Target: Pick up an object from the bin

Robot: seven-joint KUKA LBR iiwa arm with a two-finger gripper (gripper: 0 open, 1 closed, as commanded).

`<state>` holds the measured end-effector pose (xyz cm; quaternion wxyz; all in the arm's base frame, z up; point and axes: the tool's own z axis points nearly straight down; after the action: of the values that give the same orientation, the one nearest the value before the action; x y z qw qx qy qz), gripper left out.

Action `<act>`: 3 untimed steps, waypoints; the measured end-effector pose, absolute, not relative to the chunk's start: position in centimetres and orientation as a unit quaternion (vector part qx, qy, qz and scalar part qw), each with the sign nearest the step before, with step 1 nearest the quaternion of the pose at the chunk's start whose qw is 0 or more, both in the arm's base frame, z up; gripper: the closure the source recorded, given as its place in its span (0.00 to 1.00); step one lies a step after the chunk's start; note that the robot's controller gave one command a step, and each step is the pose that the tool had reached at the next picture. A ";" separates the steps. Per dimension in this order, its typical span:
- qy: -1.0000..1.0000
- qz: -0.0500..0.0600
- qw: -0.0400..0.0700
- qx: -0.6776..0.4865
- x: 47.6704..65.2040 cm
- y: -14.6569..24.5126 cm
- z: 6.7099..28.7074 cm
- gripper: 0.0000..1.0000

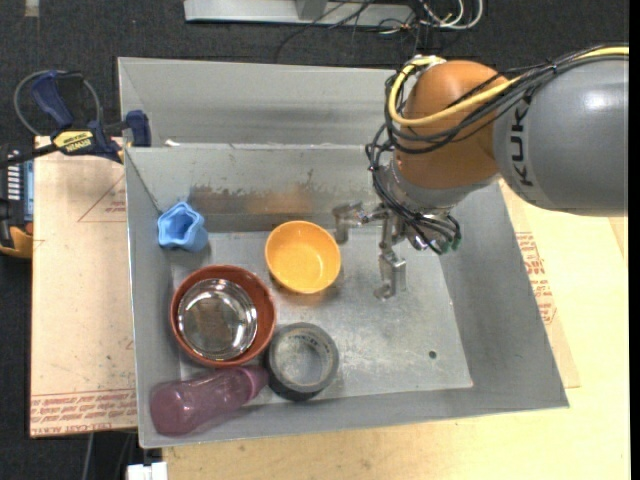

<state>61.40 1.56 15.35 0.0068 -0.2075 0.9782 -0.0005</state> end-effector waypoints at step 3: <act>0.977 0.000 0.007 -0.211 57.7 10.0 7.7 0.00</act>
Offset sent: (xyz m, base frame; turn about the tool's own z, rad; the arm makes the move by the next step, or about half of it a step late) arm -0.0081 0.0799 -0.0821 -0.1784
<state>57.69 10.00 7.68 0.0071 -0.2113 0.9774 0.0002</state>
